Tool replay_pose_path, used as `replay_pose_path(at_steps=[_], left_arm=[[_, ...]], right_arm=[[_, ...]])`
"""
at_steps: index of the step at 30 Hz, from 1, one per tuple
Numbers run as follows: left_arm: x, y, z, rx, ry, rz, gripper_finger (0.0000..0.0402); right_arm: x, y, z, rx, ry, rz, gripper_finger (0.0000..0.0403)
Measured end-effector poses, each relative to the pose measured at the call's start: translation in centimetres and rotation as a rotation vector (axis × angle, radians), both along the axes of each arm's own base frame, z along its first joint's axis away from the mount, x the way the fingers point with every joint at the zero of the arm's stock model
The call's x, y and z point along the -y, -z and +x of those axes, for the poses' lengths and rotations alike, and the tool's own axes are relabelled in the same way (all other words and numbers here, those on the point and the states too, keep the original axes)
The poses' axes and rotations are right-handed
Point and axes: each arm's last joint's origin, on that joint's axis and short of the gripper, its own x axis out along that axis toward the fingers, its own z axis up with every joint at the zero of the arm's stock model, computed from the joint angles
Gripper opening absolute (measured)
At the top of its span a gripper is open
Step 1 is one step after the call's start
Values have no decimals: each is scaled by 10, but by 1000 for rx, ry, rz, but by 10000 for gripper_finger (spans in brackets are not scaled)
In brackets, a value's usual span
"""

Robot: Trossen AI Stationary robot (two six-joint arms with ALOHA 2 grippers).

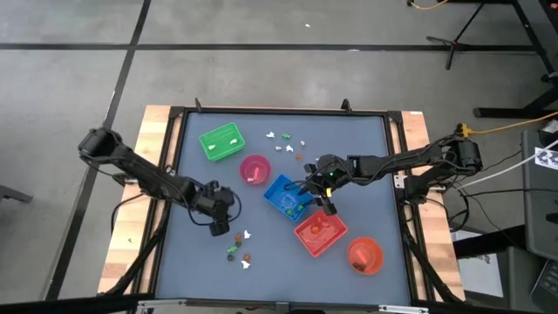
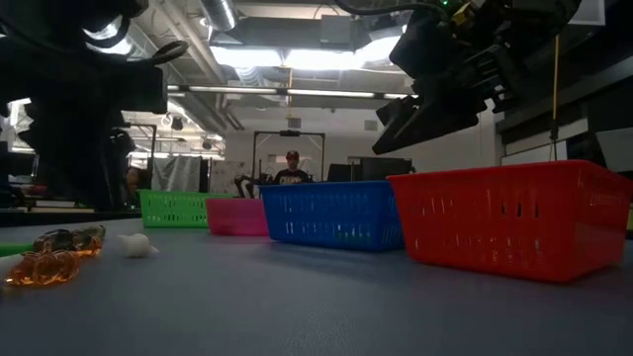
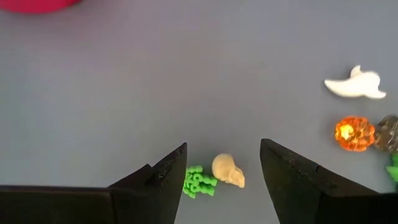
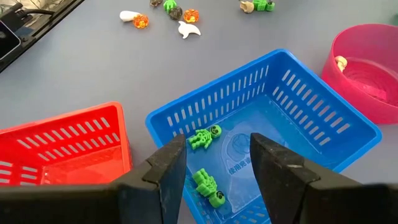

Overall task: Sort Halloween decoration
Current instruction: Put the light brown skull toy into the light red bin

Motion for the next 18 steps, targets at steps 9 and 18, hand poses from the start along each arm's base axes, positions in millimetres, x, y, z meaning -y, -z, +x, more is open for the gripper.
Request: replay_pose_path(at_steps=[9,18], left_arm=[[14,13,-3,-58,65,27,188],[19,19,-3,-73,86,44,188]], right_arm=[[0,0,0,0,0,0,177],[0,0,0,0,0,0,177]])
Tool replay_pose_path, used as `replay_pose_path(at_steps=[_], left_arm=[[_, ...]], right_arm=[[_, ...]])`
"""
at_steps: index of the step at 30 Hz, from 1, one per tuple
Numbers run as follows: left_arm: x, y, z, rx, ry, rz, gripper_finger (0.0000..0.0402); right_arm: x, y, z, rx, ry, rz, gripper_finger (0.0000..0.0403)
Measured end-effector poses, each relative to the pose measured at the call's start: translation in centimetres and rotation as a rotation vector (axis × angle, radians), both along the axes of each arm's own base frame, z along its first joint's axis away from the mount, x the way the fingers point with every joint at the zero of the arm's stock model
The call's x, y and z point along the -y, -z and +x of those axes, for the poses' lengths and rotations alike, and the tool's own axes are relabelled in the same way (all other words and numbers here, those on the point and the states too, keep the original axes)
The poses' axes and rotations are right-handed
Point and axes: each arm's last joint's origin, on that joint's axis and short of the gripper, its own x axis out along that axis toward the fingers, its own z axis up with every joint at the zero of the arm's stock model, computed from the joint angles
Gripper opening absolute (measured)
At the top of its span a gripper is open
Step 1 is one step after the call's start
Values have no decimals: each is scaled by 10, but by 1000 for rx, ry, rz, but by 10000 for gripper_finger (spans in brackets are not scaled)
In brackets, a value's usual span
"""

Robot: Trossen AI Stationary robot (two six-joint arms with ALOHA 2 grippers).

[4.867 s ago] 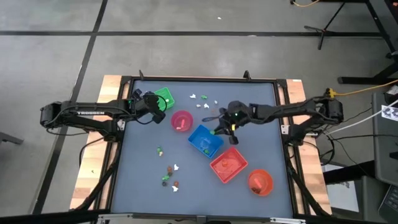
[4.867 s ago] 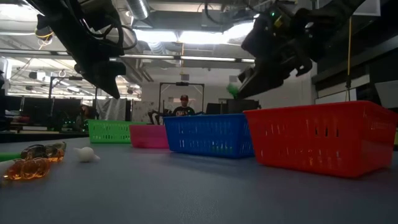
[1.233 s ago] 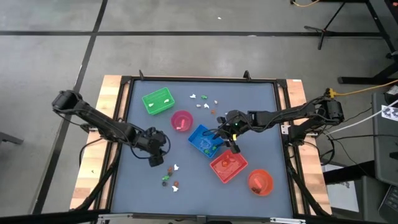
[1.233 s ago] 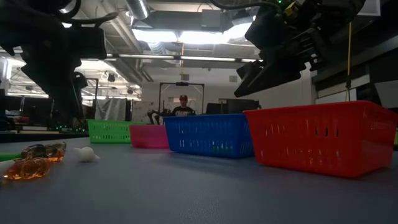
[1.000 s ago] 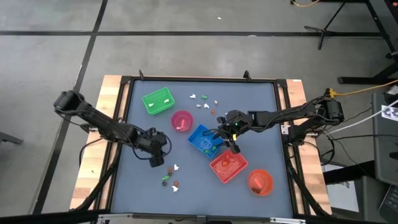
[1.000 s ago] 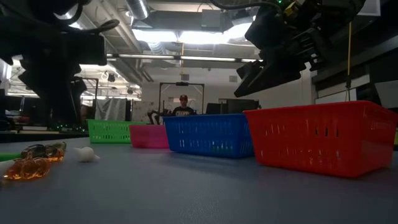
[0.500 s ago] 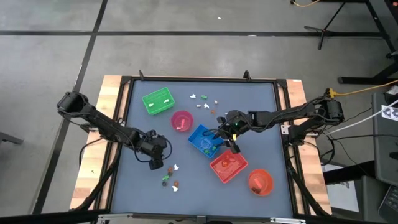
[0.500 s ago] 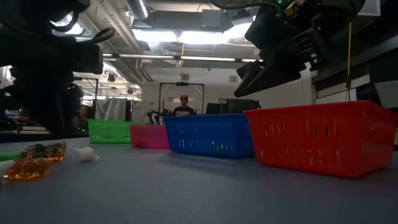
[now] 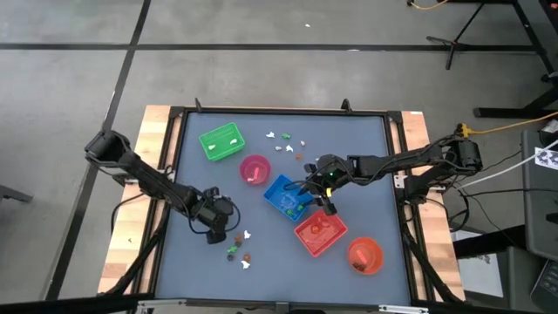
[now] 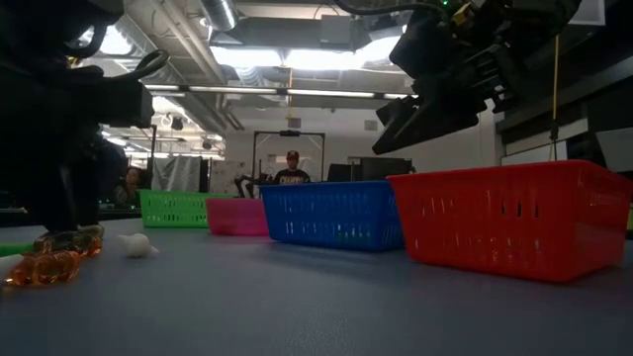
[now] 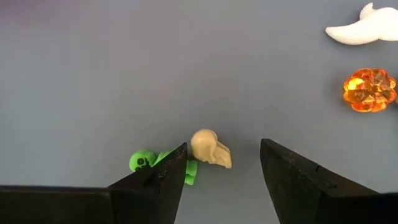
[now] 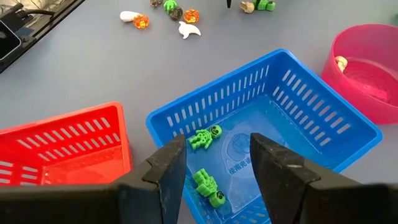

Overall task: Sort Halloween decoration
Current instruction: Put the light brown skull toy into the light red bin

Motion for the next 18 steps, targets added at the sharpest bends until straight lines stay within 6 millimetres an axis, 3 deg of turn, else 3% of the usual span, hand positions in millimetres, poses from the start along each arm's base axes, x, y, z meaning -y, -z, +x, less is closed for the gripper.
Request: replay_pose_path(at_steps=[10,18], left_arm=[[0,0,1,16,-10,21,186],[0,0,1,16,-9,19,155]], right_arm=[[0,0,0,0,0,0,177],[0,0,0,0,0,0,177]])
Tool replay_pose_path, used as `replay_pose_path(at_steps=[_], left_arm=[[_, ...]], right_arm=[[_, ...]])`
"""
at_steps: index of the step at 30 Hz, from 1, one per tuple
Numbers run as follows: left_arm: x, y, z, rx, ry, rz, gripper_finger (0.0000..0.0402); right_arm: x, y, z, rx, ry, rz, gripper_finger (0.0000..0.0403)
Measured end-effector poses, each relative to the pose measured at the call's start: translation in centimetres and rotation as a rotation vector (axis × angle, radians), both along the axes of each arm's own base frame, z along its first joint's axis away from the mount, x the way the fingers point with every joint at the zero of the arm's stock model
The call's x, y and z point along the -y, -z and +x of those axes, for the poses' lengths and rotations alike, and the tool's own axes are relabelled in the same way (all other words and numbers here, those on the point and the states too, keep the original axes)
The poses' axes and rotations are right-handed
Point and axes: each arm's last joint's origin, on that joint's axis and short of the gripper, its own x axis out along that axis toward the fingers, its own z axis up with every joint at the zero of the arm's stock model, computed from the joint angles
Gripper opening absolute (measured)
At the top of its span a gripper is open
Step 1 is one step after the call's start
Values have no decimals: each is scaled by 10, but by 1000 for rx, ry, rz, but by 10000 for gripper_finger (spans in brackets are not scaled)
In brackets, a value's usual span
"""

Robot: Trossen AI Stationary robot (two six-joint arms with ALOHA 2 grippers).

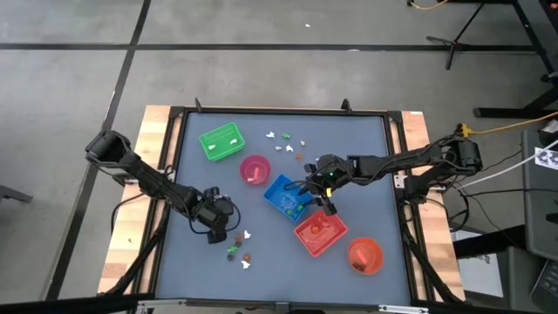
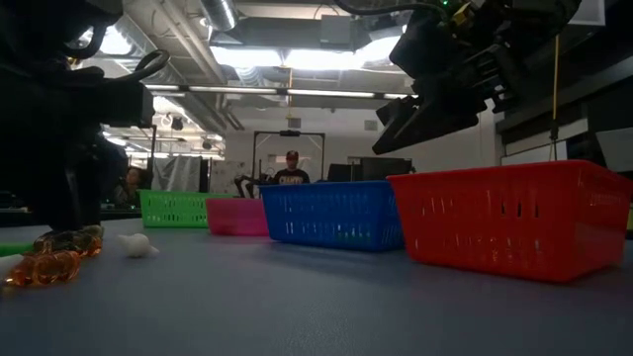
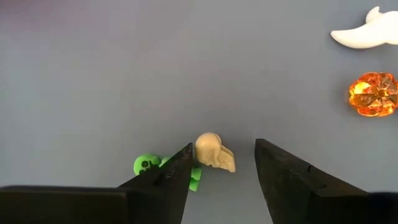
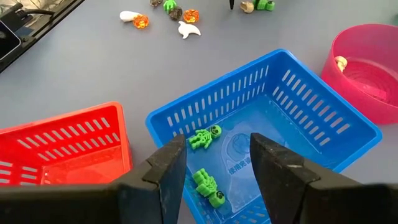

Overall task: Sort Halloween decoration
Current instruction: Put the light brown skull toy into the light red bin

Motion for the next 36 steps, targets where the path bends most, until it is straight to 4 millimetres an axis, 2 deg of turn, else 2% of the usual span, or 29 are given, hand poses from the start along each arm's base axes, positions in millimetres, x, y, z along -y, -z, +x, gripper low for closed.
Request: replay_pose_path(at_steps=[7,24,36], left_arm=[[0,0,0,-1,0,-1,130],[0,0,0,0,0,-2,102],[0,0,0,0,0,-2,96]], right_arm=[[0,0,0,0,0,0,177],[0,0,0,0,0,0,177],[0,0,0,0,0,0,177]])
